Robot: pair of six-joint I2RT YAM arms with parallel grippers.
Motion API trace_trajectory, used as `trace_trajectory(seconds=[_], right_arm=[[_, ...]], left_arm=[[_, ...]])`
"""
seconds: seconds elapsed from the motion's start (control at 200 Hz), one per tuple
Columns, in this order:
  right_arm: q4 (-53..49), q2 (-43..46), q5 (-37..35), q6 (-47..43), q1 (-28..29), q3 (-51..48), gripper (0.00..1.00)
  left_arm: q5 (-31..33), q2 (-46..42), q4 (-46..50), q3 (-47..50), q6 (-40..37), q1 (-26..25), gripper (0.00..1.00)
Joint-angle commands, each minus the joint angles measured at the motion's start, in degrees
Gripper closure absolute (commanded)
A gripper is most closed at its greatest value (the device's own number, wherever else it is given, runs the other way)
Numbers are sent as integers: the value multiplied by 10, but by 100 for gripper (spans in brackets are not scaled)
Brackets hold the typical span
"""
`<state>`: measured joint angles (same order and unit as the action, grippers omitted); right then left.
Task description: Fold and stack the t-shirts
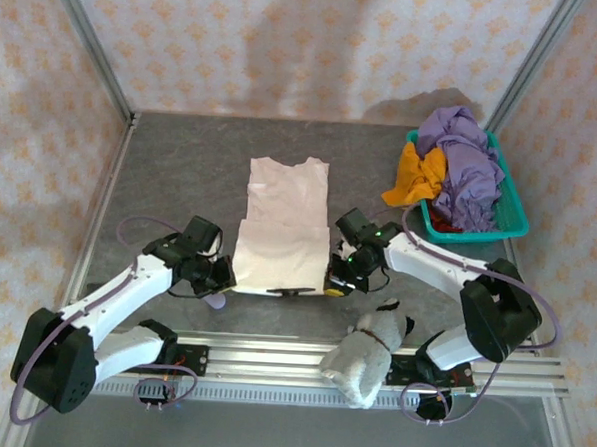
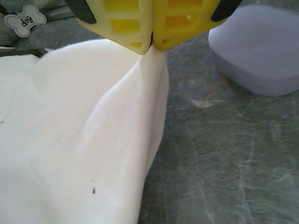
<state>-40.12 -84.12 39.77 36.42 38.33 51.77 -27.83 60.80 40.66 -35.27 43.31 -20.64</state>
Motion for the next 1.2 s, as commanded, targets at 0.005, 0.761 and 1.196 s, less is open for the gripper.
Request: trace_trajectory(seconds=[0.005,0.761,1.196], right_arm=[[-62,25,-45,0,1,58,100],[-218,-168,-24,-104,-96,440,100],[-233,-344,0,-109,-174,670,100]], left_arm=[[31,-9,84,-58,1,-3,100],[2,359,249,-569,-152,84,100],[-36,624,336,-915,-175,132,100]])
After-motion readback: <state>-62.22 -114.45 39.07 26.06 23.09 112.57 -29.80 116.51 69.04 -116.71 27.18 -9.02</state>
